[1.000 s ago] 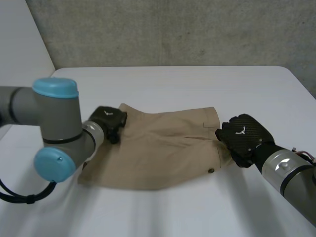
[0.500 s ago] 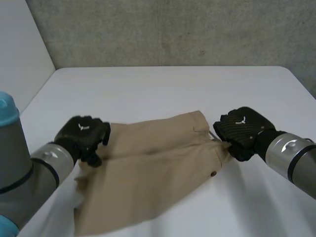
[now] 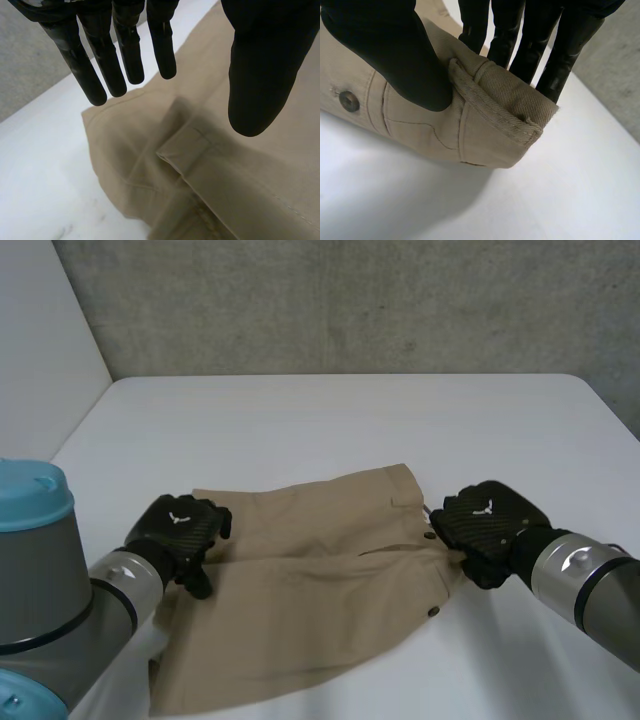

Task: Fold the shorts.

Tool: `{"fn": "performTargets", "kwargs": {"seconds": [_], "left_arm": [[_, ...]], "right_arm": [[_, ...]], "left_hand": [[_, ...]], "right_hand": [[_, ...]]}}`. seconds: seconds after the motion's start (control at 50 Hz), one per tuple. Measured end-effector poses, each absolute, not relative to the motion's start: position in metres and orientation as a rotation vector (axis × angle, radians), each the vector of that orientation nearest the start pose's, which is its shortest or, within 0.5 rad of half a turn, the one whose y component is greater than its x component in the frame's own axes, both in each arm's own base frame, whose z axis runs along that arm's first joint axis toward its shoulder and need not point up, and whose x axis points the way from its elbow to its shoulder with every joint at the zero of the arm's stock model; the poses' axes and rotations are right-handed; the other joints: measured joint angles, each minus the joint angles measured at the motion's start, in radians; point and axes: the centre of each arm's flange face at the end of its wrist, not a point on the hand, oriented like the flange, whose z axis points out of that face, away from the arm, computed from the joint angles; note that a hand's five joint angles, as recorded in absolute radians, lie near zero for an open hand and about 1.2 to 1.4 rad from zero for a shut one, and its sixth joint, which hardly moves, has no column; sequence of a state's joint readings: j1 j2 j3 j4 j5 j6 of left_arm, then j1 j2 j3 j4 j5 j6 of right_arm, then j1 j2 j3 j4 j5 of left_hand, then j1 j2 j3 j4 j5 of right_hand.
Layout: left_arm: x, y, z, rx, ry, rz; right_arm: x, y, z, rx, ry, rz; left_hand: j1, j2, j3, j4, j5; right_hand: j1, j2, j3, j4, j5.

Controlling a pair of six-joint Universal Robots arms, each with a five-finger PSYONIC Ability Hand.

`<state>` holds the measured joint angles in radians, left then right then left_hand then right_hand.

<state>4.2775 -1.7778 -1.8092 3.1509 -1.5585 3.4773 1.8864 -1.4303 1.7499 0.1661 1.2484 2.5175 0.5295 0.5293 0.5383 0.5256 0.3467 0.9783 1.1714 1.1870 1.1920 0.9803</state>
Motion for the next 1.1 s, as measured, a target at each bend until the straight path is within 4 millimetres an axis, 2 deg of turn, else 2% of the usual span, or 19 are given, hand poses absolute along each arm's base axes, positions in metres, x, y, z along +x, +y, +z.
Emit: {"fn": "performTargets", "kwargs": {"seconds": [0.06,0.14,0.2,0.22,0.4,0.46,0.48,0.54,0.62,0.68,0.7,0.74,0.84,0.96,1.1], "left_arm": [[-0.244,-0.207,0.177,1.040,2.515,-1.700],[-0.247,-0.208,0.170,1.055,2.528,-1.675],[-0.248,-0.209,0.170,1.056,2.526,-1.678],[-0.250,-0.211,0.171,1.055,2.519,-1.689],[-0.255,-0.219,0.180,1.042,2.487,-1.751],[-0.256,-0.220,0.182,1.041,2.481,-1.765],[-0.256,-0.220,0.182,1.042,2.480,-1.768],[-0.259,-0.217,0.183,1.055,2.479,-1.775],[-0.262,-0.213,0.184,1.078,2.479,-1.779],[-0.264,-0.209,0.184,1.099,2.477,-1.778],[-0.266,-0.207,0.184,1.112,2.475,-1.777],[-0.267,-0.205,0.183,1.121,2.473,-1.777],[-0.268,-0.205,0.184,1.128,2.468,-1.783],[-0.275,-0.212,0.188,1.124,2.459,-1.816],[-0.281,-0.219,0.184,1.133,2.475,-1.803]], "right_arm": [[0.237,-0.209,0.218,-1.372,2.141,-1.653],[0.235,-0.203,0.240,-1.327,2.057,-1.803],[0.234,-0.200,0.249,-1.307,2.023,-1.854],[0.232,-0.195,0.257,-1.288,1.986,-1.900],[0.231,-0.180,0.271,-1.287,1.889,-1.952],[0.230,-0.178,0.274,-1.292,1.868,-1.962],[0.230,-0.177,0.275,-1.293,1.864,-1.964],[0.231,-0.176,0.275,-1.298,1.859,-1.964],[0.231,-0.177,0.275,-1.302,1.863,-1.960],[0.231,-0.178,0.274,-1.304,1.867,-1.957],[0.232,-0.179,0.273,-1.307,1.869,-1.956],[0.232,-0.180,0.274,-1.310,1.867,-1.956],[0.233,-0.179,0.275,-1.314,1.853,-1.959],[0.234,-0.176,0.286,-1.311,1.802,-2.004],[0.233,-0.176,0.294,-1.302,1.778,-2.042]], "left_hand": [[0.000,0.000,0.000,0.000,0.000],[0.000,0.000,0.000,0.000,0.000],[0.000,0.000,0.000,0.000,0.000],[0.000,0.000,0.000,0.000,0.000],[0.062,0.056,0.043,0.060,0.064],[0.166,0.145,0.135,0.152,0.153],[0.316,0.295,0.284,0.298,0.297],[0.427,0.417,0.405,0.421,0.419],[0.458,0.460,0.448,0.464,0.464],[0.362,0.368,0.368,0.381,0.386],[0.128,0.152,0.159,0.169,0.176],[-0.026,0.009,0.004,0.011,0.016],[-0.050,-0.045,-0.049,-0.047,-0.044],[-0.049,-0.044,-0.049,-0.046,-0.043],[0.059,0.049,0.041,0.056,0.060]], "right_hand": [[0.000,0.000,0.000,0.000,0.000],[0.000,0.000,0.000,0.000,0.000],[0.000,0.000,0.000,0.000,0.000],[0.000,0.000,0.000,0.000,0.000],[0.000,0.000,0.000,0.000,0.000],[0.000,0.000,0.000,0.000,0.000],[0.000,0.000,0.000,0.000,0.000],[0.000,0.000,0.000,0.000,0.000],[0.000,0.000,0.000,0.000,0.000],[0.000,0.000,0.000,0.000,0.000],[0.000,0.000,0.000,0.000,0.000],[0.000,0.000,0.000,0.000,0.000],[0.000,0.000,0.000,0.000,0.000],[0.000,0.000,0.000,0.000,0.000],[0.000,0.000,0.000,0.000,0.000]]}}
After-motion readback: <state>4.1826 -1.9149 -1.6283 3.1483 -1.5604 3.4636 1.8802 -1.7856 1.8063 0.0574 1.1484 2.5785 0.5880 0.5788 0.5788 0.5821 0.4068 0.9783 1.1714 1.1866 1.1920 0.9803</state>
